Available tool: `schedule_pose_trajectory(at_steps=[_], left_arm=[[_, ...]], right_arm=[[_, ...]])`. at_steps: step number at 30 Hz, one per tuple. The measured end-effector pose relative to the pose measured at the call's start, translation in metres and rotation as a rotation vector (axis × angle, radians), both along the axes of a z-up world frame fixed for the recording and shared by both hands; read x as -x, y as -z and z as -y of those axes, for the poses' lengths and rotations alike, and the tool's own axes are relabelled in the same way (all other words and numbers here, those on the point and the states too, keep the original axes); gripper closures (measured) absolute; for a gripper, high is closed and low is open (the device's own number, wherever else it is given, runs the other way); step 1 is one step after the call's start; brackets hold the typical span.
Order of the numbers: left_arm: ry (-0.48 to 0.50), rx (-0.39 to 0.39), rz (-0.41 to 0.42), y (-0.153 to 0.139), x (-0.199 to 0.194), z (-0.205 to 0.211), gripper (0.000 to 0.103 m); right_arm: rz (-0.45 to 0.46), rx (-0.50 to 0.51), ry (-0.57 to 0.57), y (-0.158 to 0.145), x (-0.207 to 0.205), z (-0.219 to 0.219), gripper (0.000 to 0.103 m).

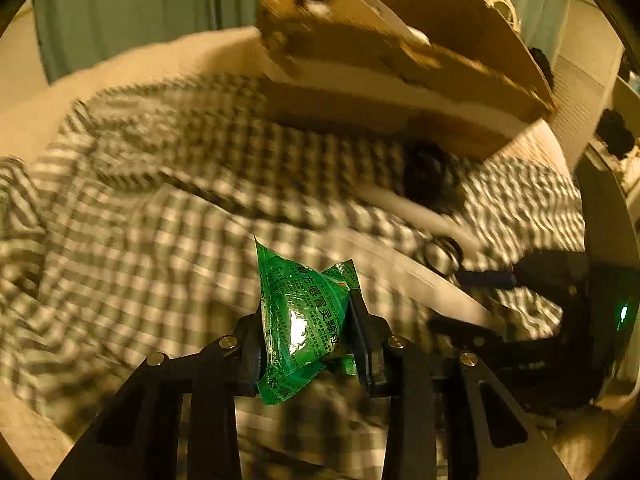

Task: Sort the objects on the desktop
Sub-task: 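Grasp the green packet with the left gripper while the right grasps the white comb, then lift and carry the green packet and white comb over the cardboard box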

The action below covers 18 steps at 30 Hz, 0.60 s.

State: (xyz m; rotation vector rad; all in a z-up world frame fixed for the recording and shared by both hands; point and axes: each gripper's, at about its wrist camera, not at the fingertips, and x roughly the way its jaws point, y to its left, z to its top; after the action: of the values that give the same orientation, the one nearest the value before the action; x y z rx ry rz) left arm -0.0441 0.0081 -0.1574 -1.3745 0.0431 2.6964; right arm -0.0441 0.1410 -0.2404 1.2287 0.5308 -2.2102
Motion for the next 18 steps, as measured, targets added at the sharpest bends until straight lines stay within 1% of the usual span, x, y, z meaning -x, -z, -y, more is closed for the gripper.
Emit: schedule_pose_trajectory(at_steps=[1,3,7,9,12,16,18], left_arm=[[-0.011,0.018,-0.022,-0.005,-0.001,0.003,0.068],[-0.021,0.02,-0.046,-0.013,0.0,0.007,0.068],[-0.039,-0.005,-0.07,-0.023,0.0,0.018,0.068],[-0.045,-0.02,-0.083,-0.028,-0.002,0.023,0.068],[-0.046,-0.034,-0.106,-0.038,-0.007,0.026,0.068],[-0.039,-0.046,-0.151,-0.052,-0.016,0.029,0.068],[-0.037,-0.033,-0.178,-0.059,-0.021,0.029,0.068]], right_arm=[[-0.002,-0.001,0.003,-0.001,0.0,0.001,0.071],[0.001,0.007,0.017,-0.004,-0.001,0.002,0.077],[-0.009,-0.02,0.022,-0.008,-0.008,0.008,0.078],[-0.009,0.001,0.03,-0.011,-0.013,0.009,0.078],[0.003,0.072,0.043,-0.02,-0.02,0.005,0.078],[-0.034,0.087,0.071,-0.031,-0.029,0.004,0.078],[-0.052,0.105,0.081,-0.039,-0.035,0.004,0.078]])
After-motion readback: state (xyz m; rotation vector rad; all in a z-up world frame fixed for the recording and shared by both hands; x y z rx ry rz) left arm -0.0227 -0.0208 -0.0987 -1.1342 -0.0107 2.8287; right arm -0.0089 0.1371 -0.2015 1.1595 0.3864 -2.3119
